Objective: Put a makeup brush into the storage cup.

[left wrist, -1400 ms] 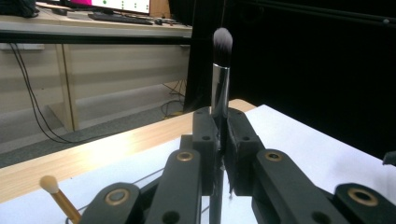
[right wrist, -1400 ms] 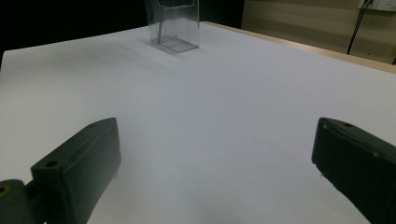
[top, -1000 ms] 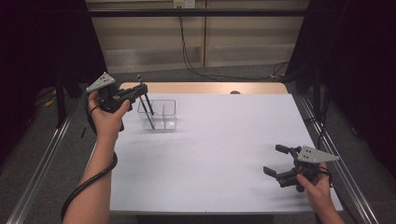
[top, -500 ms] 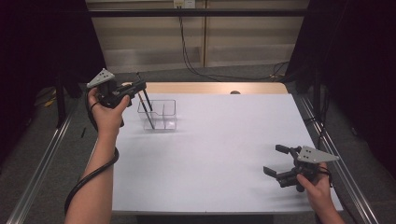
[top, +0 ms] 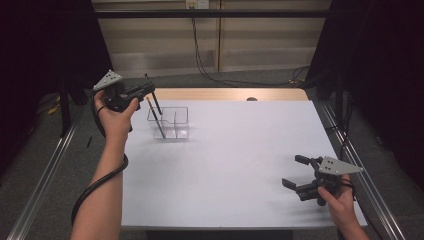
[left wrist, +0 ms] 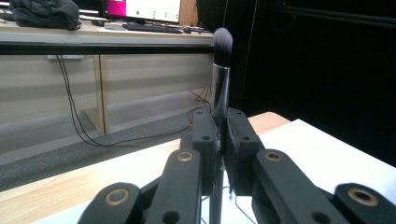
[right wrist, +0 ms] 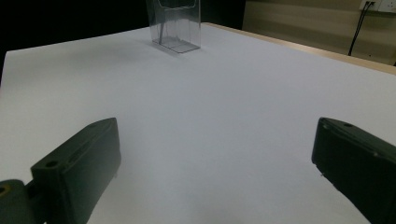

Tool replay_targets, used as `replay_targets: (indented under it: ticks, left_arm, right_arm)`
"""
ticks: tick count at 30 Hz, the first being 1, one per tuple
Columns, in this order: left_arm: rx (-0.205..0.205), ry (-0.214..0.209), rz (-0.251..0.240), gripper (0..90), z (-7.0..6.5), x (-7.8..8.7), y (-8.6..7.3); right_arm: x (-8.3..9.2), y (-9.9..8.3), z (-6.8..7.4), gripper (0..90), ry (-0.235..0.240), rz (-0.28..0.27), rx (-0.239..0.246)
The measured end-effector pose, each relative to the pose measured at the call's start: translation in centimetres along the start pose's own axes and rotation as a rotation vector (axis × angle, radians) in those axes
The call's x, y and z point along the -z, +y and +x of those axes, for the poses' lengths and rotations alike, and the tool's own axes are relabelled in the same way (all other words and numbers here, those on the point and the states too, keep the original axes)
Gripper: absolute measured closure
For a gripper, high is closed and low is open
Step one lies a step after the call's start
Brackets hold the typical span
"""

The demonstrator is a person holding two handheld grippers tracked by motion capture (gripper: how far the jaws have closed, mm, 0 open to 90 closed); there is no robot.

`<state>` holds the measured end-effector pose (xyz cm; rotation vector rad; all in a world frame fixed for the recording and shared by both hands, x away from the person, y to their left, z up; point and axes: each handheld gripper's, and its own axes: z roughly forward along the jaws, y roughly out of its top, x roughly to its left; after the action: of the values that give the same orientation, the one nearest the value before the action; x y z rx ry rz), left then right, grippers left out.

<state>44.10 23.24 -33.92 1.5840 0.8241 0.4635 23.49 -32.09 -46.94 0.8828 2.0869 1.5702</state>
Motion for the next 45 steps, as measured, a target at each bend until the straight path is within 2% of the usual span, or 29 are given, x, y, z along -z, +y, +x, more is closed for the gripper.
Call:
replay_targets:
  ticks: [15,25,45]
  left_arm:
    - [-0.021,0.049,0.004,83.9,0.4,-0.7,-0.1]
    - [-0.017,0.074,0.014,83.9,0.7,-0.5,-0.5]
    - [-0.029,0.091,0.041,83.9,1.0,-0.3,-1.3]
  right_arm:
    - [0.0,-0.1,0.0,1.1,0.005,-0.001,-0.002]
    - [0.0,-0.1,0.0,1.2,0.008,0.0,0.0]
    - [-0.1,-0.1,0.0,1.2,0.011,0.002,0.001]
